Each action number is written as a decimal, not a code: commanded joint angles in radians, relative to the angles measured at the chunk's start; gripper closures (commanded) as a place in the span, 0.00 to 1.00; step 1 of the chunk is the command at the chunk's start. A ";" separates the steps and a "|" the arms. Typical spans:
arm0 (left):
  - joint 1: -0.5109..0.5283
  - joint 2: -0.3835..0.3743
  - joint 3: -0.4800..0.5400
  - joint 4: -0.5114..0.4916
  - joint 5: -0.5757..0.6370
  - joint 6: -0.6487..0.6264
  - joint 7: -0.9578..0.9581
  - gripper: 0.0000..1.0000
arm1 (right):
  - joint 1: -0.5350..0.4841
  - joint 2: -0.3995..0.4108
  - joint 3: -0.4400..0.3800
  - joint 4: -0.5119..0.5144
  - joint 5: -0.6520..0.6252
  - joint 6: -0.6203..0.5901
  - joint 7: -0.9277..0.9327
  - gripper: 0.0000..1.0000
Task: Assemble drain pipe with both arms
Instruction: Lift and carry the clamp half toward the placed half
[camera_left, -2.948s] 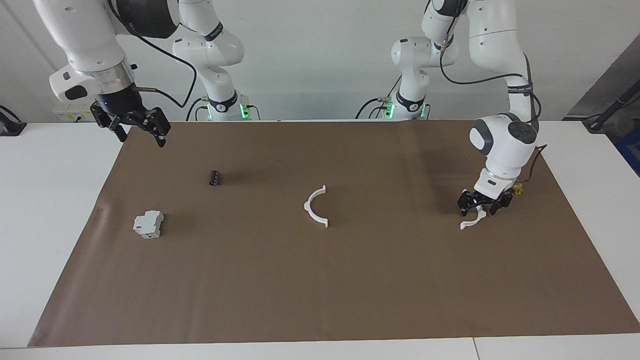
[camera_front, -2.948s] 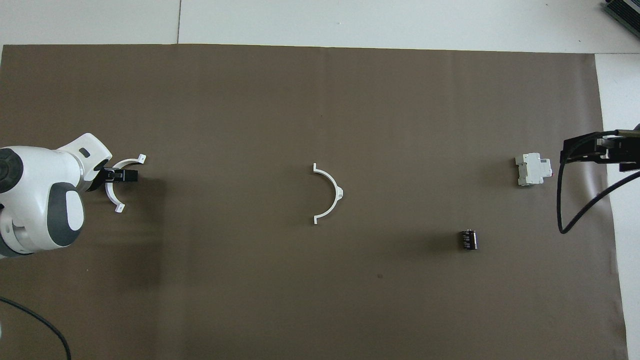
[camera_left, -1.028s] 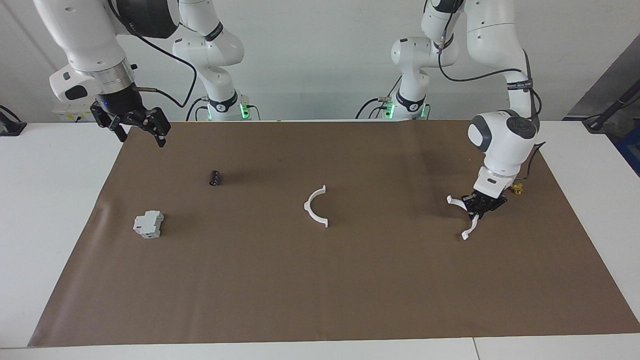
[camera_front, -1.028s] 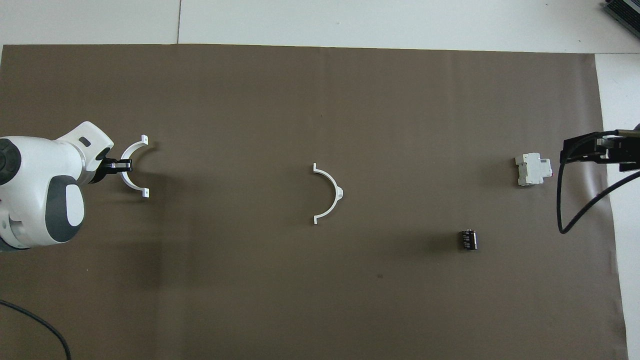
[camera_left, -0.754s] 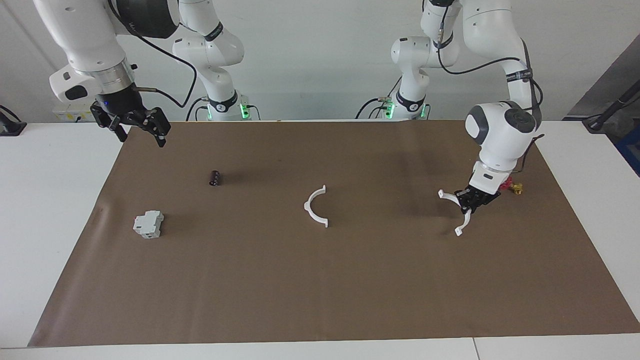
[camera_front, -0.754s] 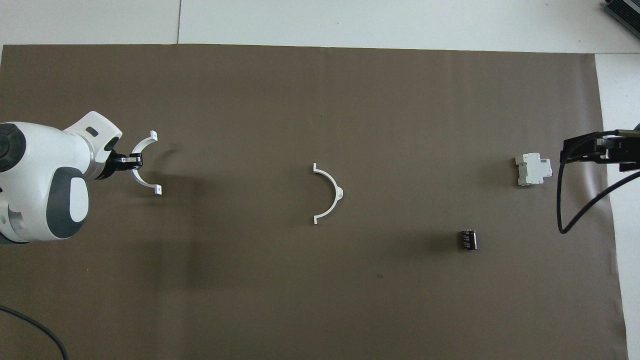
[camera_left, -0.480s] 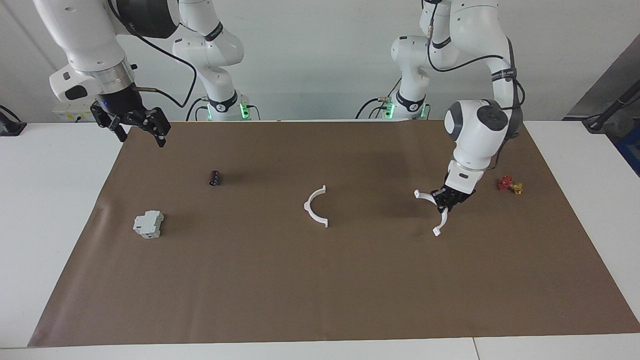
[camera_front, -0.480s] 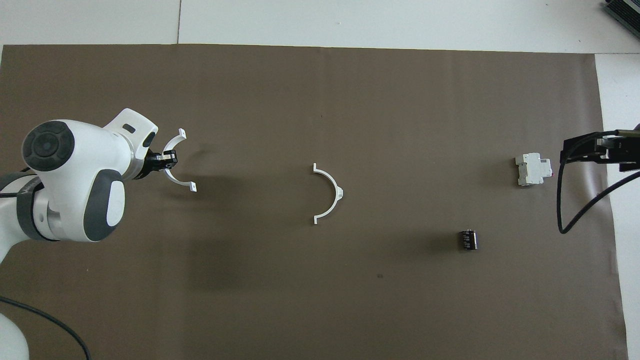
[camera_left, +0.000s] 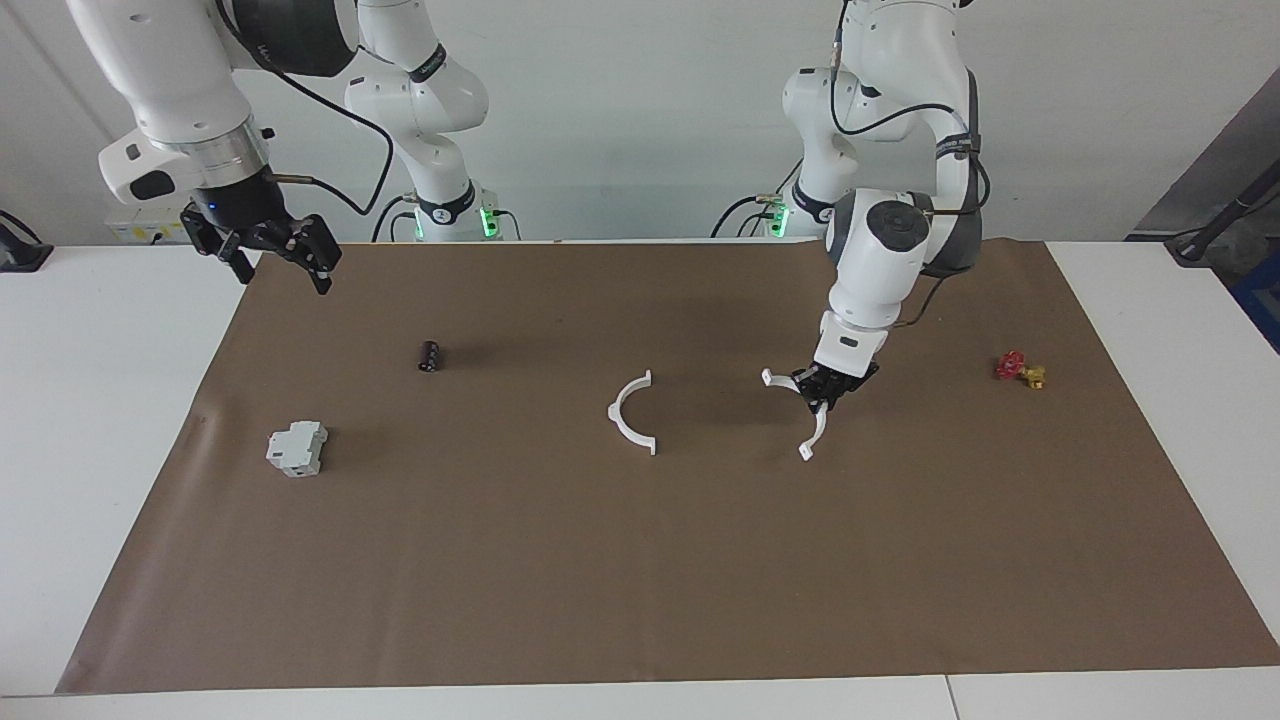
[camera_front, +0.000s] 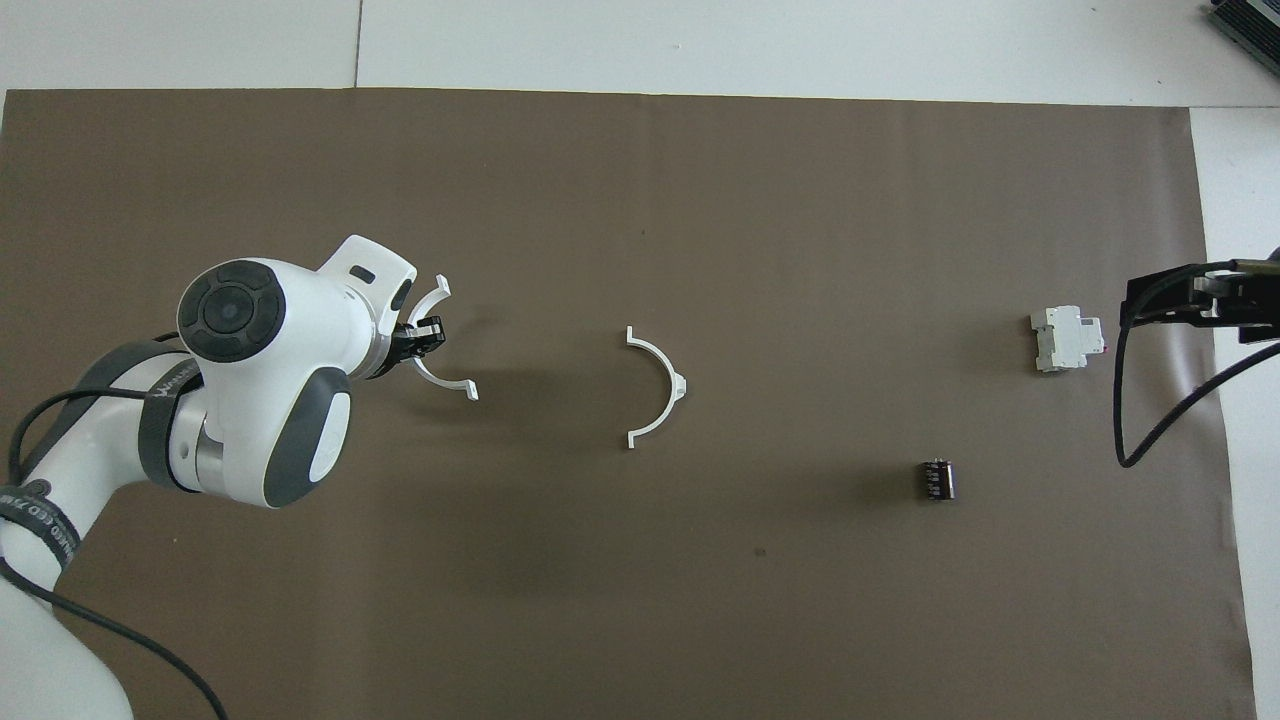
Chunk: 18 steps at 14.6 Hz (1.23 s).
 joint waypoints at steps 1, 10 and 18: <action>-0.030 0.002 0.014 0.018 0.053 -0.023 -0.020 1.00 | -0.007 -0.014 0.005 -0.011 -0.002 -0.003 -0.021 0.00; -0.188 0.172 0.014 0.191 0.093 -0.006 -0.032 1.00 | -0.007 -0.014 0.005 -0.011 -0.002 -0.003 -0.021 0.00; -0.217 0.209 0.016 0.200 0.096 0.008 -0.031 1.00 | -0.007 -0.014 0.005 -0.011 -0.002 -0.003 -0.021 0.00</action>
